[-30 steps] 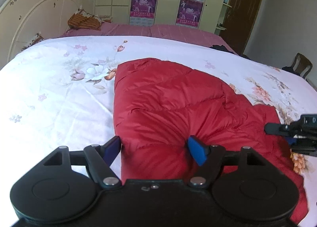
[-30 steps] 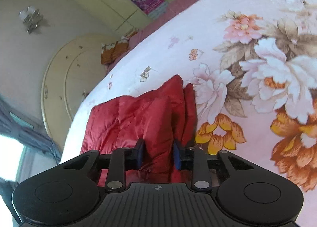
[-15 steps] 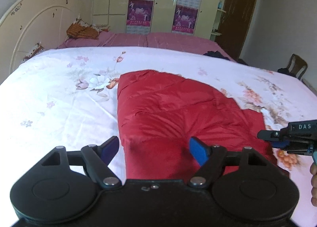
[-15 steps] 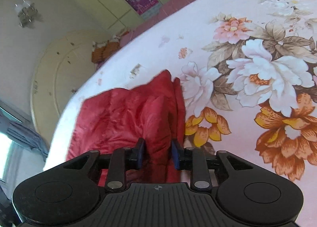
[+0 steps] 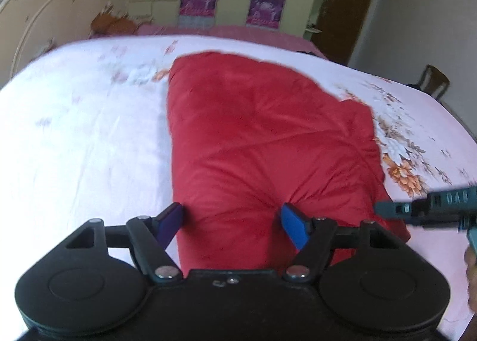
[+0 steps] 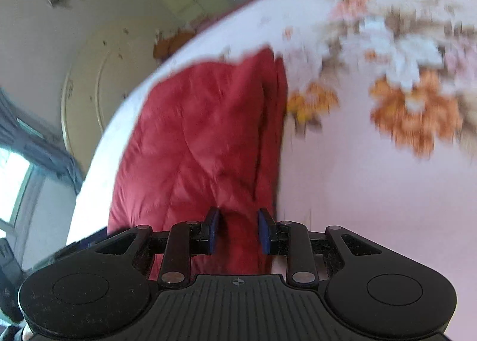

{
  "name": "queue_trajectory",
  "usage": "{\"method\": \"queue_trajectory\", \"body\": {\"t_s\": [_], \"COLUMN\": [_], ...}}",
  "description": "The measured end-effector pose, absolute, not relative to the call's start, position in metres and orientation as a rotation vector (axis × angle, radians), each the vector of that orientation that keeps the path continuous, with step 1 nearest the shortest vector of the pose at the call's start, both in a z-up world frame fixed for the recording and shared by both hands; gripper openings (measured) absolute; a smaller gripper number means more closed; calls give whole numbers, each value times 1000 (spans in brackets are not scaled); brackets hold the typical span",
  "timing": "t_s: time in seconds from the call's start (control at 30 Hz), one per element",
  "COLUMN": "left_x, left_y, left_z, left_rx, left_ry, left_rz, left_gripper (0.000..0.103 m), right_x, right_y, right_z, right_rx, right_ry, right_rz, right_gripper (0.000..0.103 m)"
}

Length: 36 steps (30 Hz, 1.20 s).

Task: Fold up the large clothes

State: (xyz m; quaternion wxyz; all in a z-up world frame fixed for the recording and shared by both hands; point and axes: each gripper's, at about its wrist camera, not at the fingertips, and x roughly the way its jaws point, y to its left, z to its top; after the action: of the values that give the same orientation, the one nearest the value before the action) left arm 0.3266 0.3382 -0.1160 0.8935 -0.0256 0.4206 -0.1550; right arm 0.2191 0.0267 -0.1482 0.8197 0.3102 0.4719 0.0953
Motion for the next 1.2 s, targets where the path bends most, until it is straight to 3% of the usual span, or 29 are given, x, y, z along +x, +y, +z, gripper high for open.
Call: {"method": "queue_trajectory", "body": {"t_s": [0.1,0.17,0.43,0.53,0.7,0.73,0.83,1.2], "left_x": [327,329,333,331,328,328,323,225], "left_y": [341,341,338,335,329,329,326,300], "left_z": [-123,-126,-125,-123,-117,-116,-108,-42], "left_rx": [-64,-56,-60,-52,-46,-52,-80,-41], "left_ry": [878,878,888,886,905,914,945,814], "left_rz": [-324,-322,-274,-240,-160,-149,-102,-33], "left_gripper": [72,72,76,82,103,103,103,103], "right_x": [216,216,212,216,215,215,212,122], "right_y": [34,38,66,71,64,62,55,39], "right_z": [-156,-161,-159,-157,-161,-159,-148,-73], "right_rx": [591,558,288,246,290,304,304,314], "right_ry": [1019,1031,1011,1022,1020,1019,1006,831], "right_rz": [189,170,182,182,195,195,126,211], "right_gripper": [28,38,38,38,39,40,71,72]}}
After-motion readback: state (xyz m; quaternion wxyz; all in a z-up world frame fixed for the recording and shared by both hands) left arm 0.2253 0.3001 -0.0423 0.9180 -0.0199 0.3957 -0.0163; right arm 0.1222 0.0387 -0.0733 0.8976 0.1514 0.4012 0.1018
